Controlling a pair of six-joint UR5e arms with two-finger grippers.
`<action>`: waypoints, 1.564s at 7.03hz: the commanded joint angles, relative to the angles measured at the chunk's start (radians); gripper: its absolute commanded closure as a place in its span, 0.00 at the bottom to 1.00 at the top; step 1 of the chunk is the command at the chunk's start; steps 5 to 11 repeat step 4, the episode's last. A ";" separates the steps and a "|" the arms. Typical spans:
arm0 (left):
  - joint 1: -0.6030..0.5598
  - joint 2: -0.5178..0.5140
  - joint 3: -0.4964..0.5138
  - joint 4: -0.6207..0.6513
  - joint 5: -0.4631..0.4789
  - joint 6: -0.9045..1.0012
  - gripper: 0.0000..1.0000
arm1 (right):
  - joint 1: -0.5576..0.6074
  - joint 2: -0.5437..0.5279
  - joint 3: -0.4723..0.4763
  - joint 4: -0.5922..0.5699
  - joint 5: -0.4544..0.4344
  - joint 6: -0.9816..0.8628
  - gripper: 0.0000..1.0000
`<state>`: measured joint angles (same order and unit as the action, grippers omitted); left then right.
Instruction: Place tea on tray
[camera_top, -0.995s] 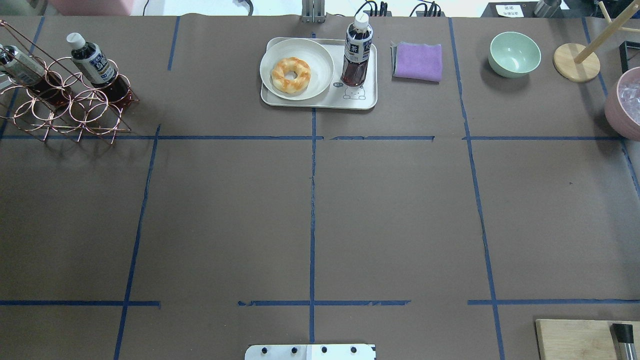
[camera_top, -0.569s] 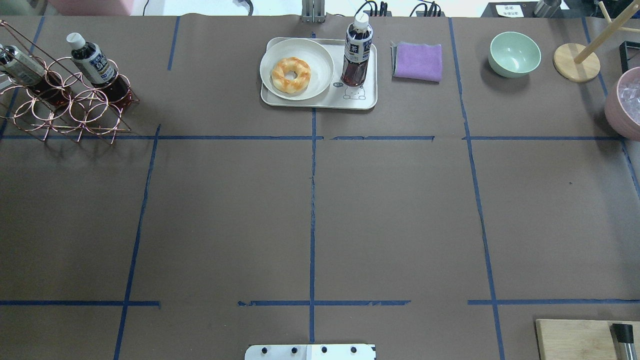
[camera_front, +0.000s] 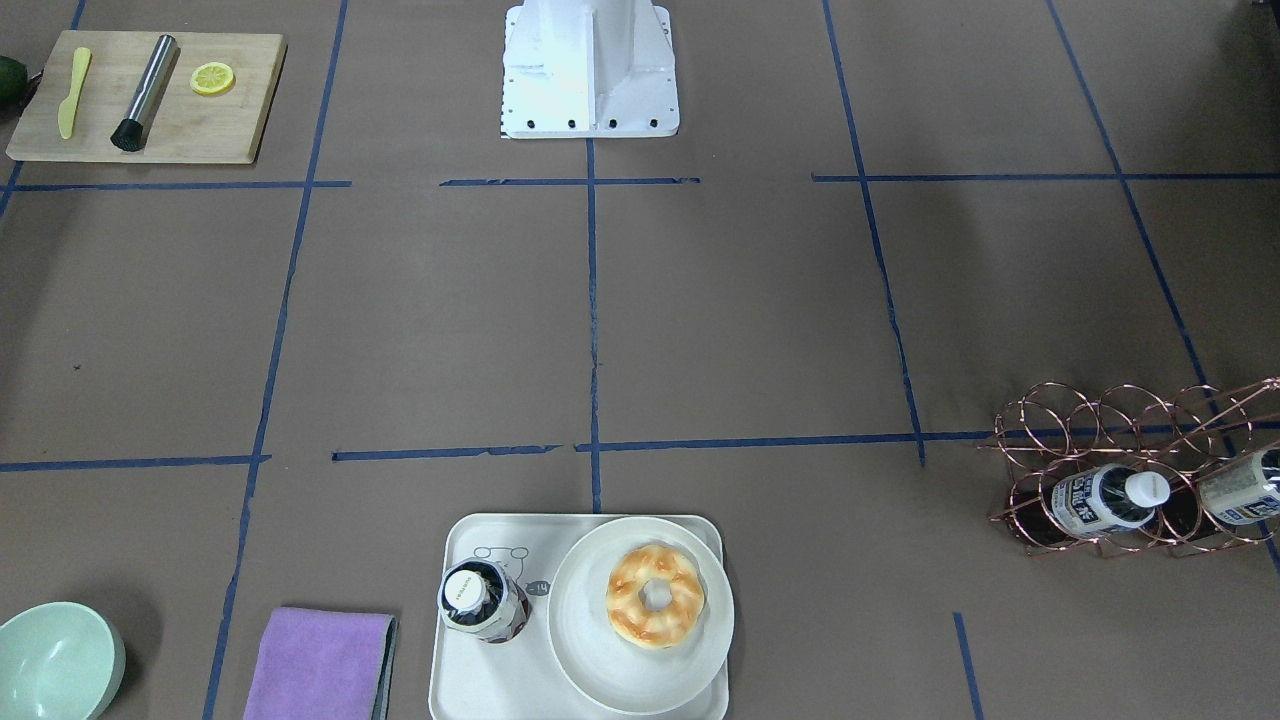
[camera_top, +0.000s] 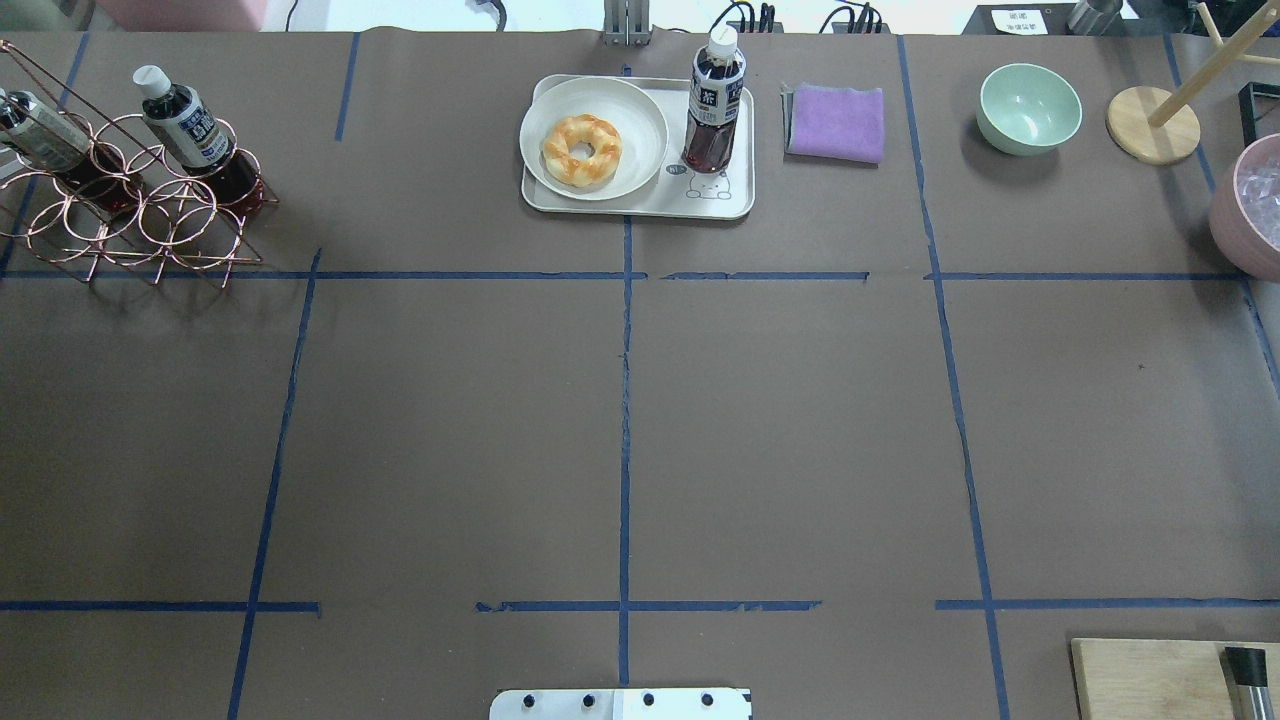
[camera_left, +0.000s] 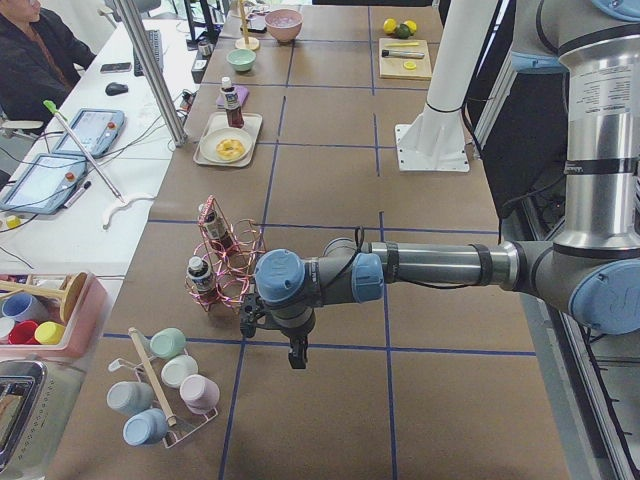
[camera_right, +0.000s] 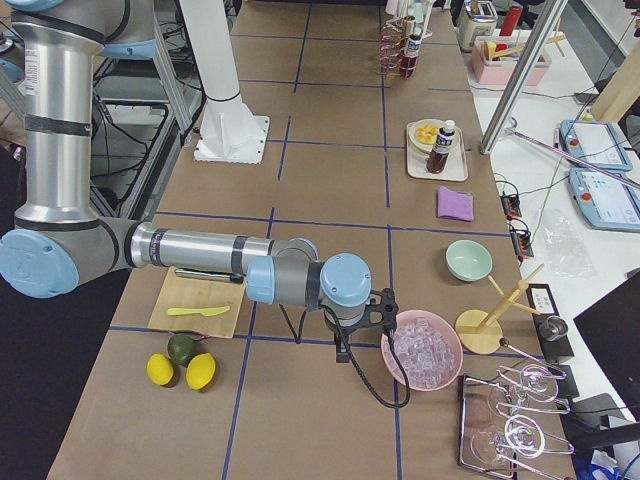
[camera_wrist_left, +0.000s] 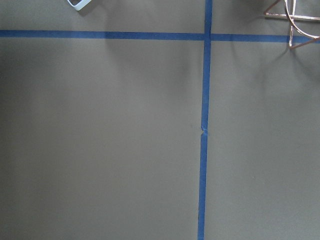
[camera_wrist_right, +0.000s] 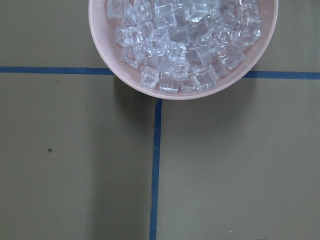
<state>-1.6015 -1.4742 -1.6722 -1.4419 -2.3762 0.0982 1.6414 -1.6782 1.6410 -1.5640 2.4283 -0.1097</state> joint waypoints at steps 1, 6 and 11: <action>0.000 -0.001 0.000 0.000 0.000 0.000 0.00 | 0.000 0.000 0.000 -0.001 0.000 0.001 0.00; 0.000 -0.003 0.002 0.000 0.000 0.000 0.00 | 0.000 0.000 0.005 -0.001 0.001 -0.001 0.00; 0.000 -0.003 0.002 0.000 0.000 0.000 0.00 | 0.000 0.000 0.005 -0.001 0.001 -0.001 0.00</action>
